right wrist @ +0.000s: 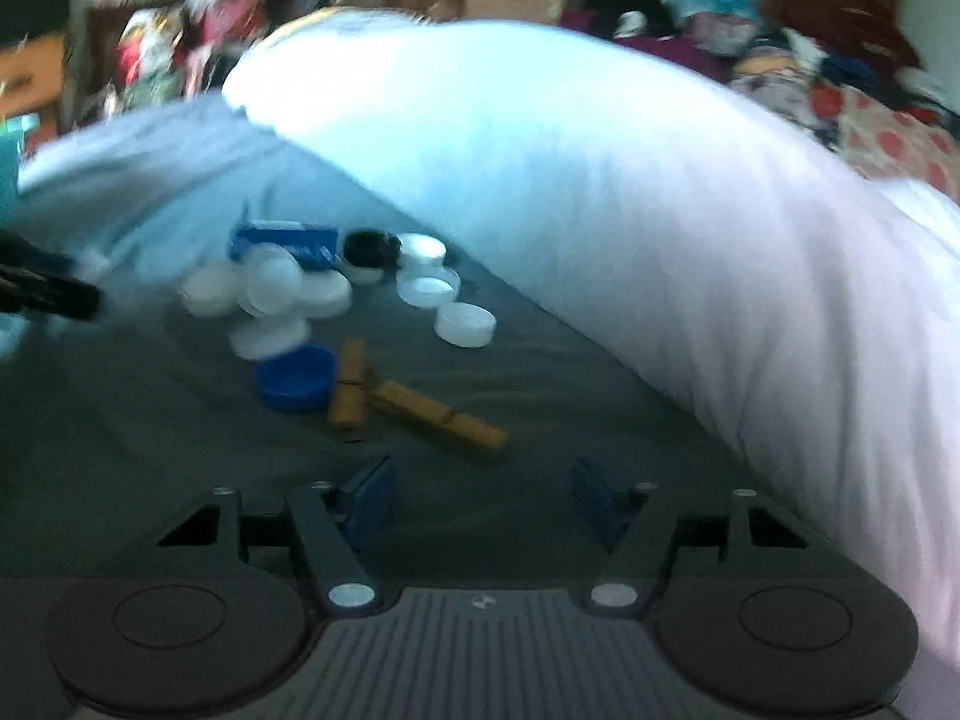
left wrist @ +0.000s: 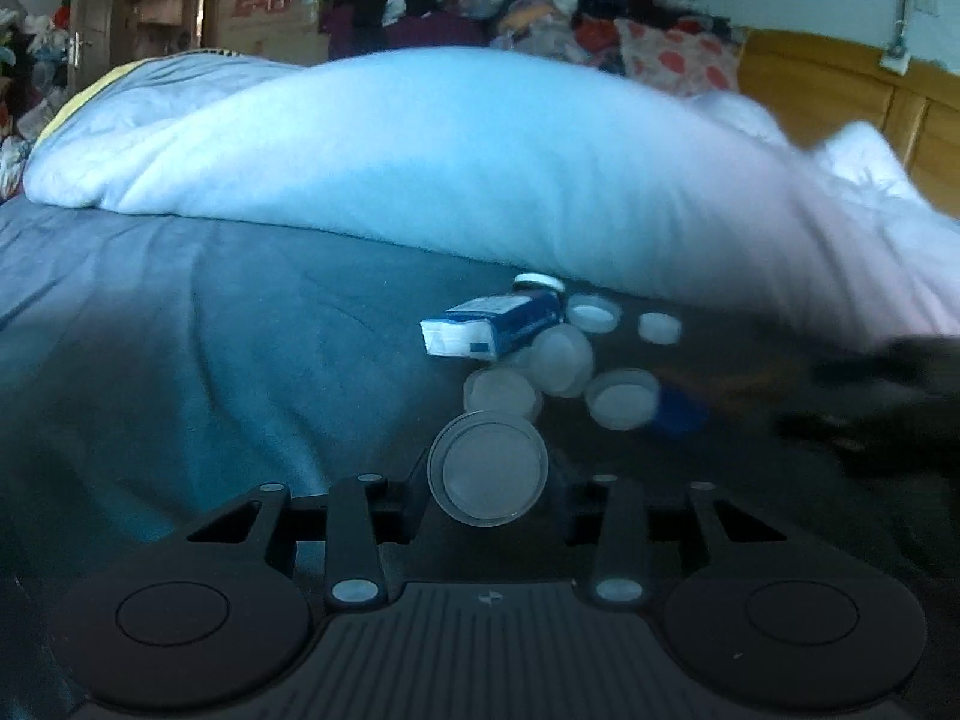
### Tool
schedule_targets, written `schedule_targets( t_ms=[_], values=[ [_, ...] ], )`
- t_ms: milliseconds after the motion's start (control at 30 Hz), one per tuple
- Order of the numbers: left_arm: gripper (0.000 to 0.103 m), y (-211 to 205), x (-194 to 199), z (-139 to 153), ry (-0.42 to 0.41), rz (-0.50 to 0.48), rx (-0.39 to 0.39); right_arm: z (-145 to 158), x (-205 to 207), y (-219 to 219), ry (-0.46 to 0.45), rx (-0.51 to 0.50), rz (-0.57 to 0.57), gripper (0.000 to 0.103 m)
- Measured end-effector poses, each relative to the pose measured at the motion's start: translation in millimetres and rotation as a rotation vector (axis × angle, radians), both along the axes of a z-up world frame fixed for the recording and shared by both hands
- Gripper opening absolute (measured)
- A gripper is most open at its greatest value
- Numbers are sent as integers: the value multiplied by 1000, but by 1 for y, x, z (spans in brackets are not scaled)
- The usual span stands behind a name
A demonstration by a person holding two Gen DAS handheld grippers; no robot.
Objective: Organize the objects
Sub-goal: 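Grasp a white cap with the left tool while the right tool grasps a wooden clothespin, then carry the white cap and clothespin over the teal basket and release them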
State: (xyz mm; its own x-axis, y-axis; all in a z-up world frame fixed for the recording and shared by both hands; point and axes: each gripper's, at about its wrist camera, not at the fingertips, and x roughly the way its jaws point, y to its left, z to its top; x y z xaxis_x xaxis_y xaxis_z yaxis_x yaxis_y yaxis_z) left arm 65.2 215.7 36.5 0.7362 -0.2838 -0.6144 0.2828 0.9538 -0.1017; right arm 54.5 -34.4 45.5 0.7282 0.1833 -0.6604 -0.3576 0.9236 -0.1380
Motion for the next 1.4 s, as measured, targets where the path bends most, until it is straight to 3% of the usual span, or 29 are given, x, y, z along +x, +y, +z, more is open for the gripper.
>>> schedule_targets(
  t_ms=[133, 233, 333, 367, 400, 600, 700, 800, 967, 1133, 1400],
  values=[
    [41, 6, -10, 8, 1, -20, -14, -6, 24, 6, 6, -1, 138, 67],
    [41, 5, -10, 10, 15, -25, -29, -9, 43, 8, 35, 37, 162, 61],
    [41, 4, -9, 9, 18, -10, -27, -8, 37, 12, 40, 49, 158, 39],
    [41, 3, -8, 10, 23, -1, -27, -8, 33, 15, 34, 35, 144, 23],
    [41, 2, -9, 10, 26, 5, -26, -6, 28, 17, 32, 36, 122, 15],
    [41, -1, -24, 25, 21, 53, -6, 9, -21, 2, -11, 156, -58, 14],
    [41, 0, -41, 44, -13, 67, 12, 32, -45, -5, -59, 262, -163, 14],
    [41, 6, -59, 73, -71, 87, 23, 65, -65, -4, -118, 349, -194, 14],
    [41, 35, -88, 130, -177, 172, 38, 132, -79, 26, -230, 411, -131, 15],
    [41, 88, -122, 180, -258, 322, 42, 202, -87, 77, -316, 485, -11, 15],
    [41, 197, -168, 238, -286, 574, 62, 274, -96, 197, -272, 539, 242, 15]
  ],
)
